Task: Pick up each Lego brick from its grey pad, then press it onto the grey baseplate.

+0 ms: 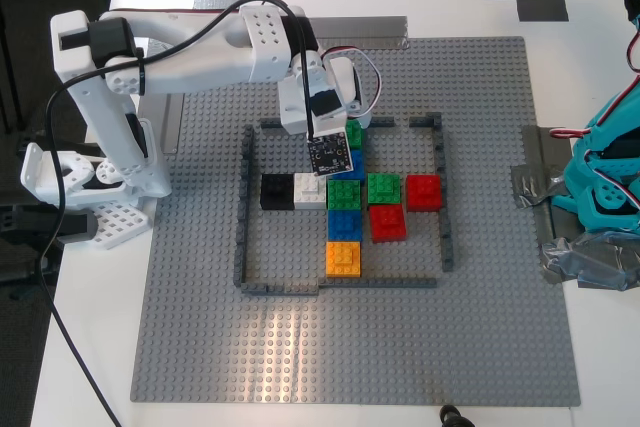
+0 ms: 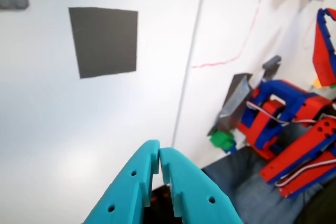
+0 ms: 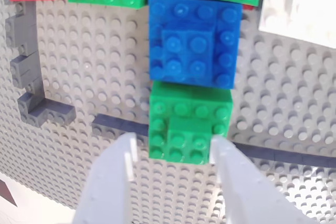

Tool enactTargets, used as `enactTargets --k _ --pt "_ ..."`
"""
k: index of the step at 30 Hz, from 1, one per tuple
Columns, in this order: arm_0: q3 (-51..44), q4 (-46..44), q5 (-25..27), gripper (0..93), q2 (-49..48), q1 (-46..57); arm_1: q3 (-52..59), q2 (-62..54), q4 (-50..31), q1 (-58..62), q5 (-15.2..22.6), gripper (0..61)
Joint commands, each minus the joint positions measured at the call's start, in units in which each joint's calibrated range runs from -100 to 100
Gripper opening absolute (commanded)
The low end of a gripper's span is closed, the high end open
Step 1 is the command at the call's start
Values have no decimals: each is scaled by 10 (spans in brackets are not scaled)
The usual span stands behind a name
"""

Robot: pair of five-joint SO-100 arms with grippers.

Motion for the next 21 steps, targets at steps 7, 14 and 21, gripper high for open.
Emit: enactTargets --k 7,14,21 --pt "22 31 -11 0 -10 25 -93 -16 48 2 1 206" --pt "16 93 -32 0 -11 28 -177 -33 118 -11 3 207" --pt "18 94 -32 0 -12 30 -195 -104 175 -70 23 201"
